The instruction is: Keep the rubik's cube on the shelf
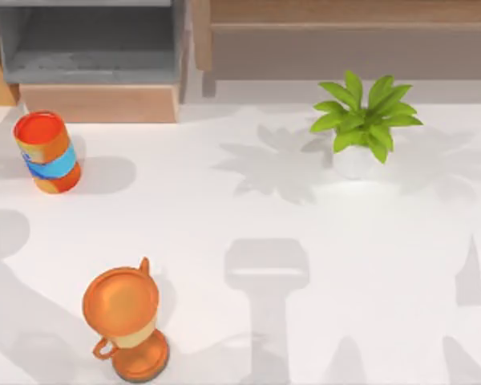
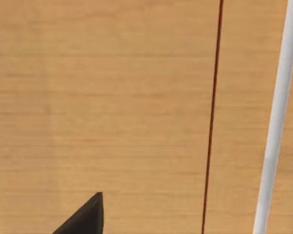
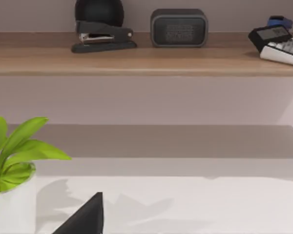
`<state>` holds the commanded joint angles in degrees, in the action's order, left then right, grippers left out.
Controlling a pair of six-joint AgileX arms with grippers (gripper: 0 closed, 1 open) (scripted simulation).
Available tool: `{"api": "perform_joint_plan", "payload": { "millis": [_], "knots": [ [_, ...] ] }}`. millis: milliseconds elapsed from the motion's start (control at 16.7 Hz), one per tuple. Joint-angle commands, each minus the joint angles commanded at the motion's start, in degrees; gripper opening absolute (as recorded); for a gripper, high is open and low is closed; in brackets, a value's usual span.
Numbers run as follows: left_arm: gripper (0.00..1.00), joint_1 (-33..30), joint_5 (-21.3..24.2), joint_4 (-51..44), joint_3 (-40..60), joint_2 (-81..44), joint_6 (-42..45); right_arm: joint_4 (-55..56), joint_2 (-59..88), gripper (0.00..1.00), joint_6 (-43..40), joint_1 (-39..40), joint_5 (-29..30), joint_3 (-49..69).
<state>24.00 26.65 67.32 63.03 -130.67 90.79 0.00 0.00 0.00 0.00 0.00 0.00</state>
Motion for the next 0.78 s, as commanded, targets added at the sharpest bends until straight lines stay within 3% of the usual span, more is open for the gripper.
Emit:
{"api": "perform_joint_plan", "payload": {
  "millis": [780],
  "knots": [
    [1.00,-1.46,-1.42,-3.46,6.56,-3.07,-0.05,0.00,0.00,1.00,0.00,0.00,0.00,0.00]
  ]
}}
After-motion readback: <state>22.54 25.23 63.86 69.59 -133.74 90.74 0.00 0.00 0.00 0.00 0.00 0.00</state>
